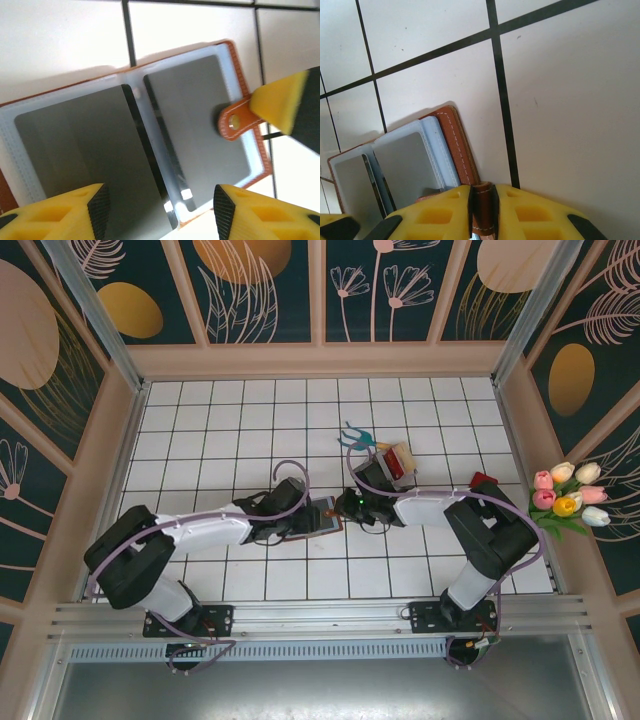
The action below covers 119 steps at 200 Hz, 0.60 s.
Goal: Put the credit cards into the card holder
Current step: Insert the credit card into the card slot, then move the card holder to the center of the table, then slide the button at the card holder.
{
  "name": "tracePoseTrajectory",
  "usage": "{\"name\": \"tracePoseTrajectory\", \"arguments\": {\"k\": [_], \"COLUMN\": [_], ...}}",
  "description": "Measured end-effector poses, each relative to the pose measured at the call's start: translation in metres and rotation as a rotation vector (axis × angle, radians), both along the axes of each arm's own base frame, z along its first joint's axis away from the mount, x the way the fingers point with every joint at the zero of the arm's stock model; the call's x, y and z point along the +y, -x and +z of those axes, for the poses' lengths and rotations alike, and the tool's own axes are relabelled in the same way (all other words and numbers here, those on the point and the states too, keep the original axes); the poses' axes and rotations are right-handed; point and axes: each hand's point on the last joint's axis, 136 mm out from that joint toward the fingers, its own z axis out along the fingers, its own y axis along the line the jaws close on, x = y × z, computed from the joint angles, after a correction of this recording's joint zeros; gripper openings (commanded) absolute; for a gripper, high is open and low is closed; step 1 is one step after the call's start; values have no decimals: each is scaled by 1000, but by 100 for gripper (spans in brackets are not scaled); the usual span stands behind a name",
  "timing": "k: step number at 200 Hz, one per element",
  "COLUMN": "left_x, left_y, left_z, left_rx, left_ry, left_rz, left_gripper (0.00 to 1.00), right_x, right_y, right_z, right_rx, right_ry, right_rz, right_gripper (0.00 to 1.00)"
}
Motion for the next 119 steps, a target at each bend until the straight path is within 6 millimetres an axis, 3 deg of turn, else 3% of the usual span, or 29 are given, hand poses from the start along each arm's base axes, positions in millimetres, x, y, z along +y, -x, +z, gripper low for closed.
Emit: {"name": "tracePoseTrajectory", "arguments": {"k": [48, 72, 88, 98, 119], "left_x": [2, 11, 17, 21, 25], "left_y": [-13, -23, -28, -29, -27], "left_z": [35, 46, 48, 47, 38], "left_rx": [-88, -109, -113, -106, -73], "left_ry": [55, 84, 104, 126, 156], "left_rz": [45, 88, 109, 121, 133], "left_gripper": [65, 65, 62, 59, 48], "right_x": [-4, -10, -7, -2, 19], "right_y": [2, 1, -4, -7, -7], "right_z": [6, 22, 38, 47, 67], "right_rx": [-9, -55, -107, -139, -207], "right_ry": [15, 46, 66, 93, 122], "right_rz": [1, 14, 43, 67, 142], "right_gripper": [30, 42, 44, 42, 27]}}
